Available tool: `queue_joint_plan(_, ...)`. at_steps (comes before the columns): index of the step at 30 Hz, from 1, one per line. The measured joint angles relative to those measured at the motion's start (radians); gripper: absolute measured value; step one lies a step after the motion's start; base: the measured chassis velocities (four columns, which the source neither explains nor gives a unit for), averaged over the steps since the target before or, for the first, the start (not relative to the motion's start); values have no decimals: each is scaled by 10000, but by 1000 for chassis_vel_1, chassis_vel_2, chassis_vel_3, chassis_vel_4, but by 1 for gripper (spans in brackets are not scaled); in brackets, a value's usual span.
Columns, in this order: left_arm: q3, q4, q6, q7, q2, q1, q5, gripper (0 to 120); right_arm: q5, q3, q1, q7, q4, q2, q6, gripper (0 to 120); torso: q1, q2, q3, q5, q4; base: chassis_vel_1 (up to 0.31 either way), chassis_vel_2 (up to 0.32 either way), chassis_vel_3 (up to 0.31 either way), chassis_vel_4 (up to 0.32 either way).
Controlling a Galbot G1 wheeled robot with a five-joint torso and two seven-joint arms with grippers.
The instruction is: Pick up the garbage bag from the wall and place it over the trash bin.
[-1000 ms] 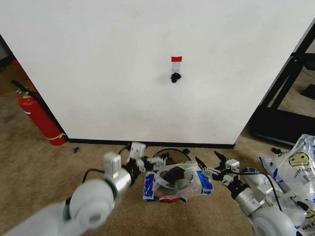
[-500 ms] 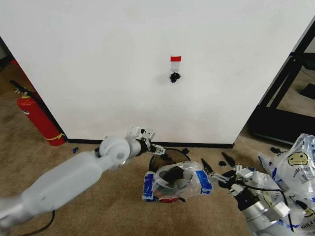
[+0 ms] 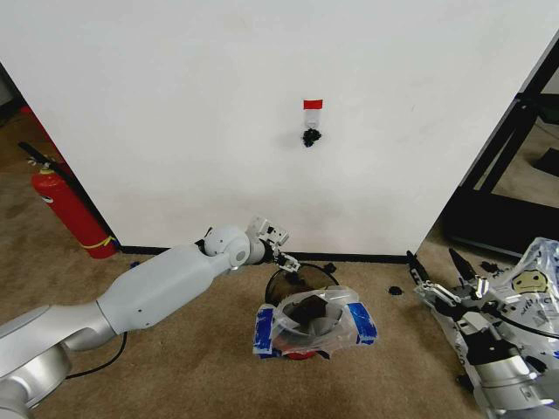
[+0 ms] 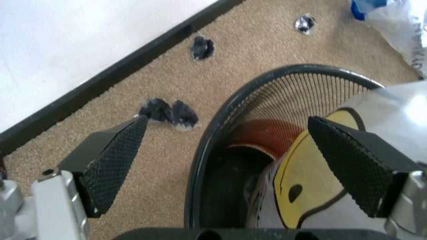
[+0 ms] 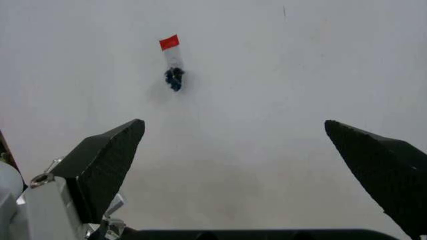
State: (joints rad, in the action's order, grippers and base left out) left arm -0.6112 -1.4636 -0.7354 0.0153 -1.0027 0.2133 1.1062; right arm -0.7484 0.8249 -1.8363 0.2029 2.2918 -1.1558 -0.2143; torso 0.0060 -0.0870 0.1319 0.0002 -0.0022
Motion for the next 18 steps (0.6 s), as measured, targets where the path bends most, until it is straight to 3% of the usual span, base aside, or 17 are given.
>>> queue_joint_plan(7, -286, 901, 110, 513, -485, 19, -788, 88, -137, -8, 95, -163, 154, 97, 134, 100, 0, 0, 0, -1, -1, 0, 0, 0, 0)
queue_joint_plan(11, -290, 1435, 255, 773, -821, 98, -1109, 93, -185, -19, 102, -248, 290, 182, 198, 100, 0, 0, 1, -2, 1, 0, 0, 0, 0)
queue_joint_plan(14, -138, 1740, 313, 886, -1100, 242, -1405, 89, -206, -71, 74, -355, 385, 282, 288, 100, 0, 0, 0, -4, -5, 0, 0, 0, 0)
queue_joint_plan(18, -111, 1638, 369, 1025, -973, 463, -1622, 76, -269, -92, 86, -509, 440, 348, 399, 100, 0, 0, 1, -2, -1, 0, 0, 0, 0)
